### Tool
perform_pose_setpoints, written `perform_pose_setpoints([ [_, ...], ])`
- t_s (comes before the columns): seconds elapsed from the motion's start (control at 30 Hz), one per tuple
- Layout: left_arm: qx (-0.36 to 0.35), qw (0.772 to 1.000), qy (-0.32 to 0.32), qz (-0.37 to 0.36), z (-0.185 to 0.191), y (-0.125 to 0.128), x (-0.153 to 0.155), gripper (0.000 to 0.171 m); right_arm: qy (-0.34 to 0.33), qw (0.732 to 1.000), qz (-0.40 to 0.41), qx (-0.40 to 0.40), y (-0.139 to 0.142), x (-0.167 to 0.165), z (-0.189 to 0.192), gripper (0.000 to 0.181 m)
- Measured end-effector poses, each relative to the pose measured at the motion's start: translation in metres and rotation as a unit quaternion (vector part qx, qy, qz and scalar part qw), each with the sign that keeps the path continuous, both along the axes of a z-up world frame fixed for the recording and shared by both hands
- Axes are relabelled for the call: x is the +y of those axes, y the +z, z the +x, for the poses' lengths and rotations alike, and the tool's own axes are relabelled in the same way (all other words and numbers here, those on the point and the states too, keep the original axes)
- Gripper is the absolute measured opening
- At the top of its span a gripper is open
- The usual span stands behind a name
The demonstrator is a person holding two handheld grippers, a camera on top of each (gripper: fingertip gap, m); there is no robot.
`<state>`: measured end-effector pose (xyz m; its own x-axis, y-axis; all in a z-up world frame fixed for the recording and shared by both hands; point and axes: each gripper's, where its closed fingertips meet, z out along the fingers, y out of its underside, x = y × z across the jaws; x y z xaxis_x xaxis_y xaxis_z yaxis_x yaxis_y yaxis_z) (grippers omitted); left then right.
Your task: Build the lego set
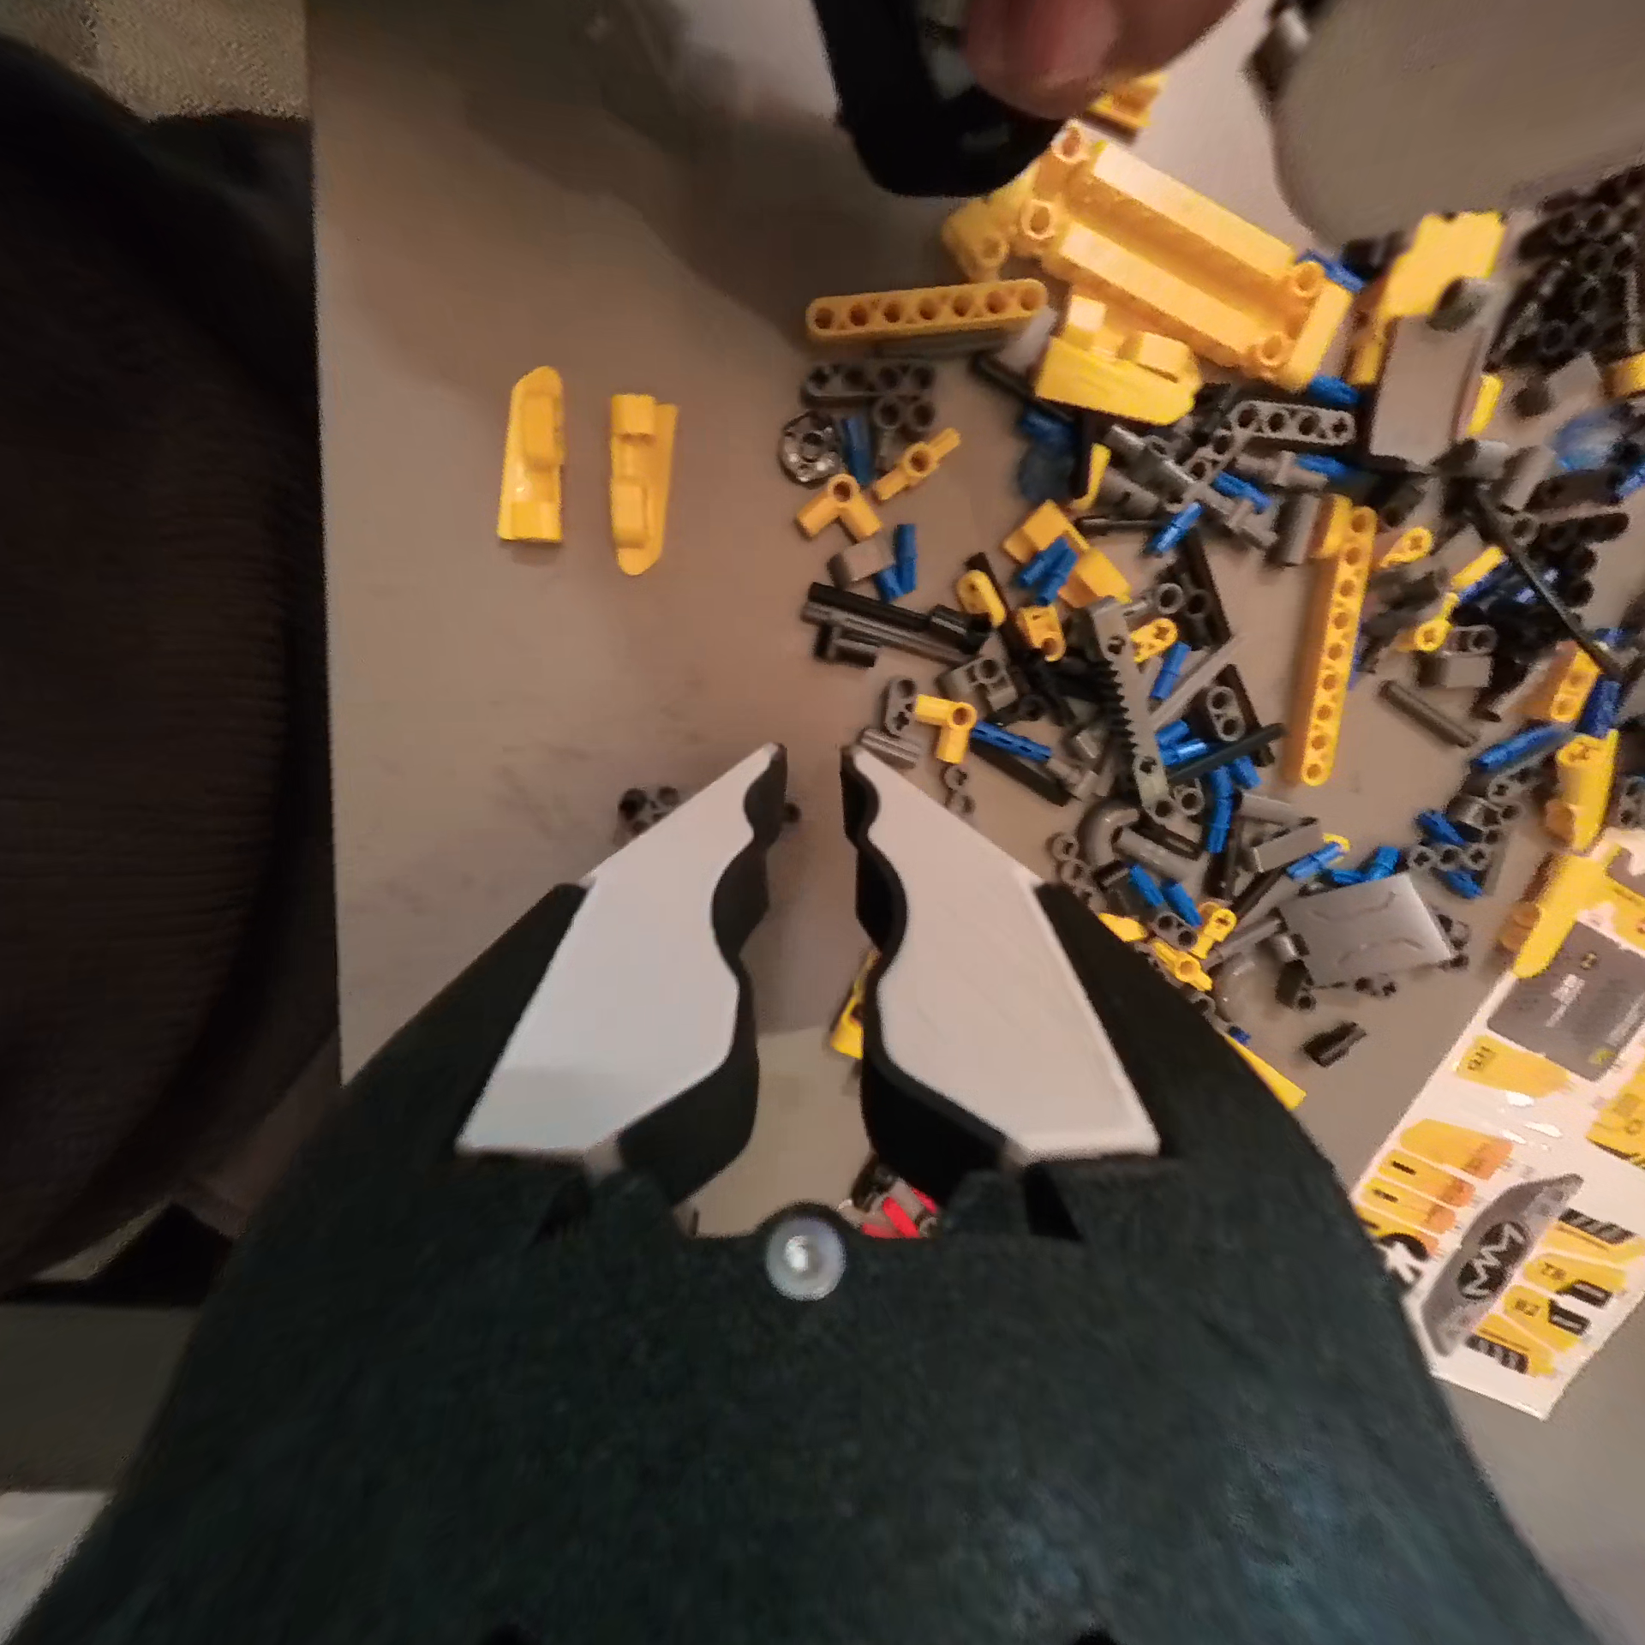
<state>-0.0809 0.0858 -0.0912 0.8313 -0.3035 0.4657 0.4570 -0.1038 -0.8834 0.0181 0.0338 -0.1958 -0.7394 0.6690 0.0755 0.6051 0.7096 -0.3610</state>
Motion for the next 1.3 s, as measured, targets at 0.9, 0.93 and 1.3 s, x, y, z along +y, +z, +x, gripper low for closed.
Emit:
perform_pose_setpoints([
  [0.9, 0.002, 1.000, 0.003, -0.008, -0.001, -0.003, 0.002, 0.019, -0.152, 0.983, -0.059, 0.087, 0.016, 0.061, -0.008, 0.005],
  [0.93, 0.003, 1.000, 0.004, -0.008, -0.001, -0.003, 0.002, 0.019, -0.155, 0.982, -0.060, 0.091, 0.018, 0.063, -0.007, 0.005],
  [1.3, -0.004, 1.000, 0.008, -0.013, -0.005, -0.006, 0.002, 0.019, -0.204, 0.972, -0.022, 0.117, 0.022, 0.099, 0.005, 0.005],
])
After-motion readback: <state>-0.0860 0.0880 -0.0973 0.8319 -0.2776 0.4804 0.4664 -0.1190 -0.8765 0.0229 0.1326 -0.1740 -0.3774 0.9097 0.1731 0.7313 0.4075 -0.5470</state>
